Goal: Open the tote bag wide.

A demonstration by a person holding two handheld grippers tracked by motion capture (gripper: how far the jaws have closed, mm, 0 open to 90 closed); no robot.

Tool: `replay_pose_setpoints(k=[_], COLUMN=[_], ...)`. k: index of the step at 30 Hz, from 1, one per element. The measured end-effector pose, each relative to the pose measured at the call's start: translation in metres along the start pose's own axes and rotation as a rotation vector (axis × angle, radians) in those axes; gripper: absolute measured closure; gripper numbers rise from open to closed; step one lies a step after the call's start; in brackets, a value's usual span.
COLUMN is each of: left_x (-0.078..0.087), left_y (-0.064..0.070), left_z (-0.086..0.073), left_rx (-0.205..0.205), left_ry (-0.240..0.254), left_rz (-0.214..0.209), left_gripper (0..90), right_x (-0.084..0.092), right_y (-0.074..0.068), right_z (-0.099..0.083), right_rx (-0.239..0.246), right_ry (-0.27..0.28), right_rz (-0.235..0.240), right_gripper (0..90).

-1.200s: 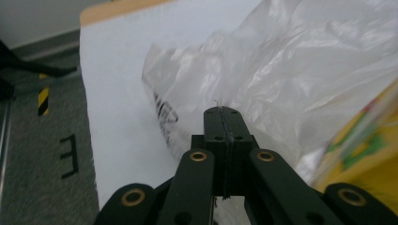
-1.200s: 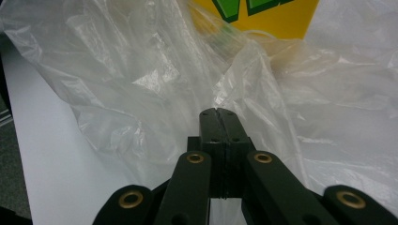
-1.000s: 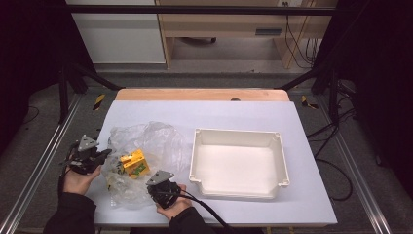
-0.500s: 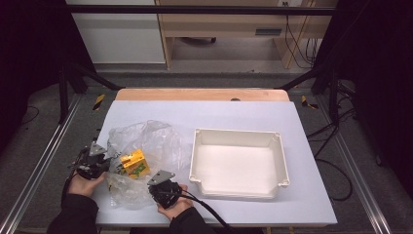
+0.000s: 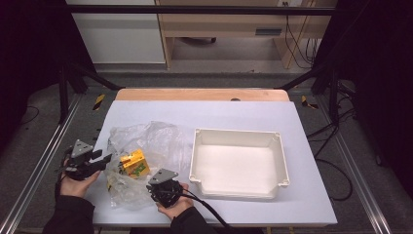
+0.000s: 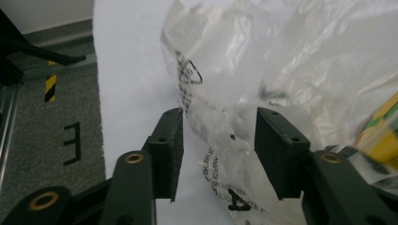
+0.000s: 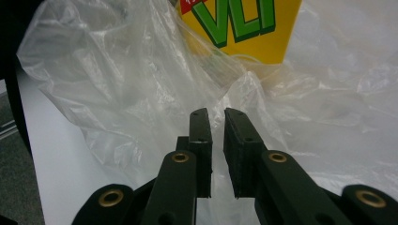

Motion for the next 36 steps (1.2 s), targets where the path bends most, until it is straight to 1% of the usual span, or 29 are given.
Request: replay_pose_setpoints(k=[1,2,4,5,7,9,10,14,17,24,26,27,29,33,34,35,36], left_x=[0.005,0.008,0.017,0.021,0.027,0.037,0.037,0.051,0.059,0.075,0.079,0.079,0.079,0.080,0.081,0.081,0.083], left_y=[-0.001,-0.002,-0.004,-0.004,-0.004,-0.003,-0.003,-0.001,0.000,0.000,0.001,0.002,0.005,0.010,0.013,0.013,0.016], left_z=[0.002,0.003,0.007,0.008,0.011,0.017,0.017,0.023,0.027,0.033,0.035,0.035,0.037,0.038,0.038,0.038,0.038], left_rx=[0.016,0.022,0.044,0.040,0.053,0.048,0.048,0.046,0.045,0.056,0.052,0.049,0.044,0.025,0.017,0.017,0.007], left_ry=[0.025,0.039,0.089,0.098,0.124,0.160,0.160,0.200,0.226,0.279,0.290,0.289,0.291,0.282,0.281,0.281,0.267], left_rz=[-0.002,-0.005,-0.017,-0.018,-0.026,-0.033,-0.033,-0.049,-0.050,-0.057,-0.064,-0.066,-0.072,-0.088,-0.101,-0.101,-0.118], left_gripper=[50.2,46.0,45.3,44.2,43.8,43.1,43.0,42.6,42.4,42.9,43.0,43.0,43.3,45.9,48.7,53.2,58.6], right_x=[0.000,0.001,0.002,0.002,0.002,0.004,0.004,0.007,0.010,0.012,0.011,0.010,0.009,0.005,0.004,0.004,0.004], right_y=[0.000,0.000,0.001,0.001,0.001,0.001,0.001,0.002,0.002,0.002,0.002,0.001,0.000,-0.002,-0.003,-0.003,-0.004], right_z=[0.000,0.001,0.001,0.001,0.002,0.003,0.003,0.005,0.006,0.008,0.008,0.008,0.009,0.012,0.013,0.013,0.015], right_rx=[0.003,-0.001,-0.003,-0.003,-0.002,-0.001,-0.001,0.000,-0.003,0.004,0.007,0.009,0.014,0.015,0.016,0.016,0.015], right_ry=[0.004,0.007,0.010,0.012,0.016,0.022,0.022,0.036,0.051,0.060,0.057,0.047,0.046,0.039,0.040,0.040,0.041], right_rz=[0.001,0.004,0.004,0.008,0.010,0.013,0.013,0.015,0.018,0.018,0.019,0.022,0.021,0.029,0.031,0.031,0.037], right_gripper=[81.1,80.4,80.3,80.0,79.6,78.9,78.9,77.2,75.8,76.8,81.0,84.7,89.5,90.0,90.0,90.0,90.0])
Point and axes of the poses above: each handheld gripper's, and its own axes: x roughly backward along the jaws, z roughly out of its top, y roughly to its right, the point moved 4 cm from there along -x, roughly forward along the jaws, and after that the axes turned 8 degrees about -y, right-handed, at the moved point
